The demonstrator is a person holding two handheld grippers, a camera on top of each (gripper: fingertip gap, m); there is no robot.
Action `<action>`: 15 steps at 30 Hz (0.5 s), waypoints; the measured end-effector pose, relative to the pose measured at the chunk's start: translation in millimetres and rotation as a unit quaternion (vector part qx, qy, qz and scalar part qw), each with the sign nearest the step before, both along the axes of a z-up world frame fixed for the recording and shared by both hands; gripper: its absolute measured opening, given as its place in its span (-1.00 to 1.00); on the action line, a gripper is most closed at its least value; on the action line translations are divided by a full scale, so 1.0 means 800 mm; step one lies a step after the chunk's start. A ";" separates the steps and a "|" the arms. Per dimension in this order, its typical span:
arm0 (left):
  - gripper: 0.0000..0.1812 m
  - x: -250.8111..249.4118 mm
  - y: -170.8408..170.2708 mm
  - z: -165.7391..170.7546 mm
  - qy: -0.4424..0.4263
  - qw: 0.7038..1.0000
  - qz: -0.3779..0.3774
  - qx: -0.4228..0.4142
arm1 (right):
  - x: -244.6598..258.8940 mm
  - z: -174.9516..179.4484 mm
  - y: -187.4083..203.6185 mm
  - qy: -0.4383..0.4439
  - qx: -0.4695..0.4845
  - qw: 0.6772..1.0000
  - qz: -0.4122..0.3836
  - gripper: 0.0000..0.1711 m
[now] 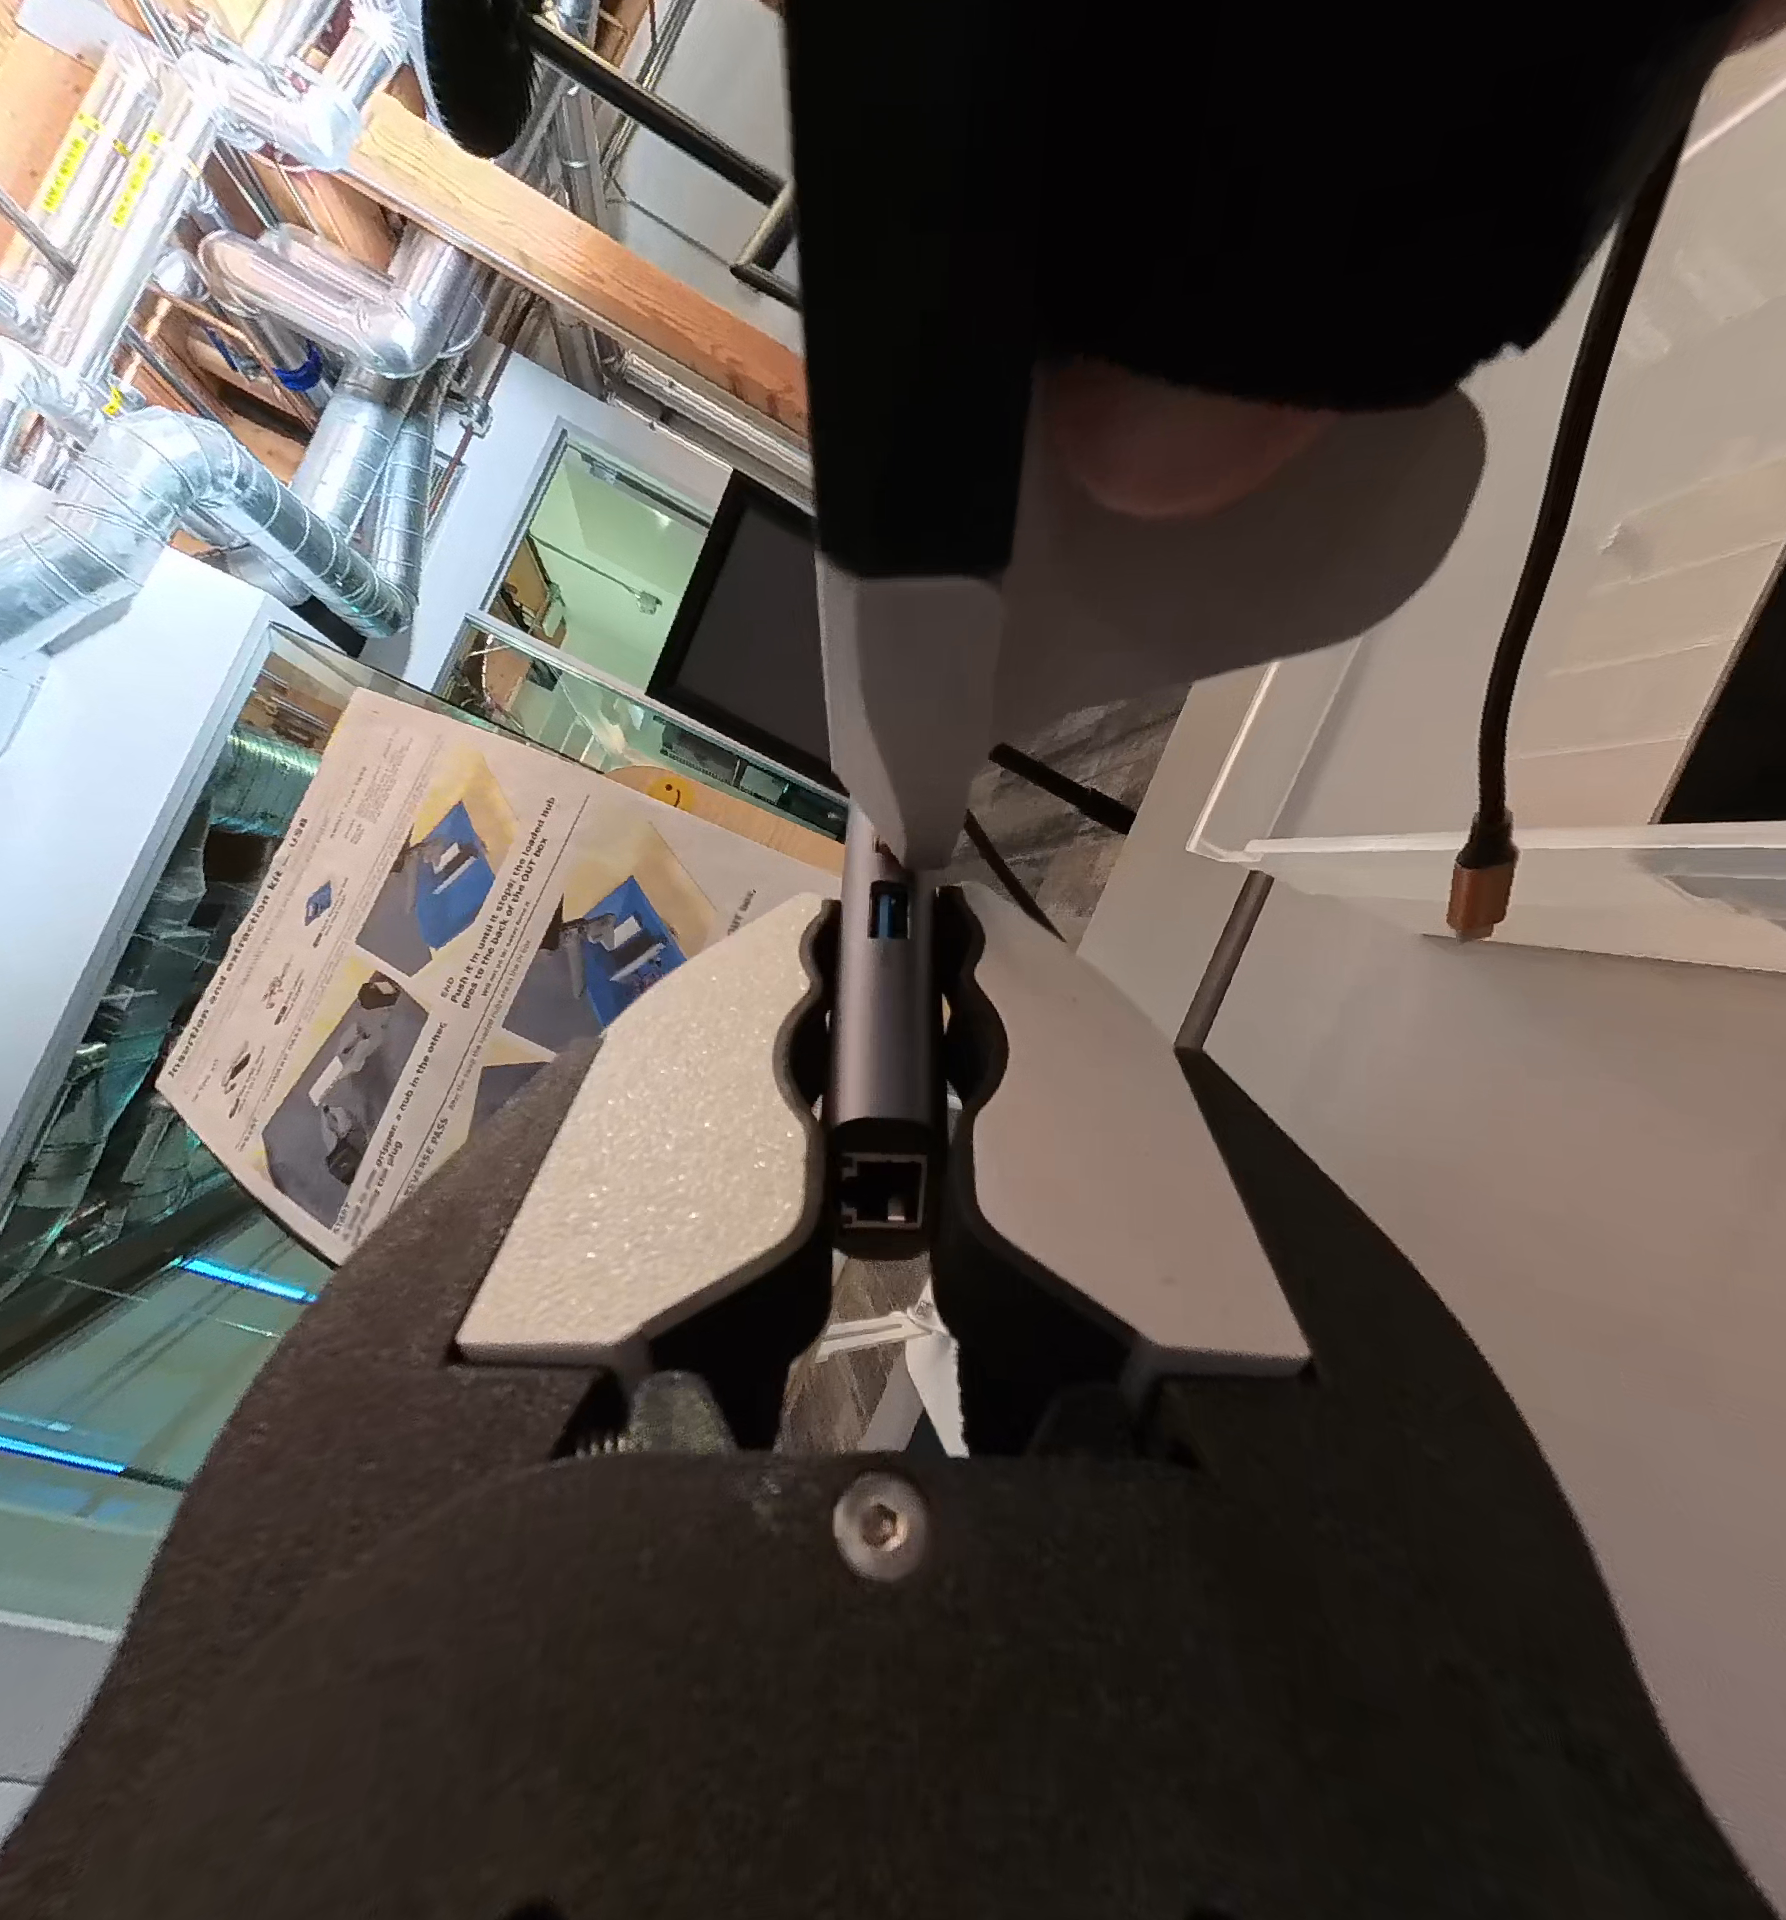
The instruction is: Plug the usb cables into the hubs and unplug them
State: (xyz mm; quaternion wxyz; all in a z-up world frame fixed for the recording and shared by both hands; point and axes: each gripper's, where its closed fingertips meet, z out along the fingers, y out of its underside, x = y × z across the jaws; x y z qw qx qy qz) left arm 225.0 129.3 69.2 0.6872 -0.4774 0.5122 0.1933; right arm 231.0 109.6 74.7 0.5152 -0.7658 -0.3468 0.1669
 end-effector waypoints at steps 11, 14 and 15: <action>-0.82 0.002 -0.012 0.010 -0.001 1.000 -0.005 0.025 | -0.002 0.008 -0.010 0.023 -0.003 0.999 0.023 -0.80; -0.82 0.004 -0.013 0.009 0.002 0.999 -0.013 0.043 | -0.003 0.007 -0.009 0.021 -0.003 0.999 0.027 -0.80; -0.82 0.005 -0.014 0.010 0.002 0.999 -0.016 0.049 | -0.003 0.007 -0.010 0.025 -0.006 0.999 0.033 -0.80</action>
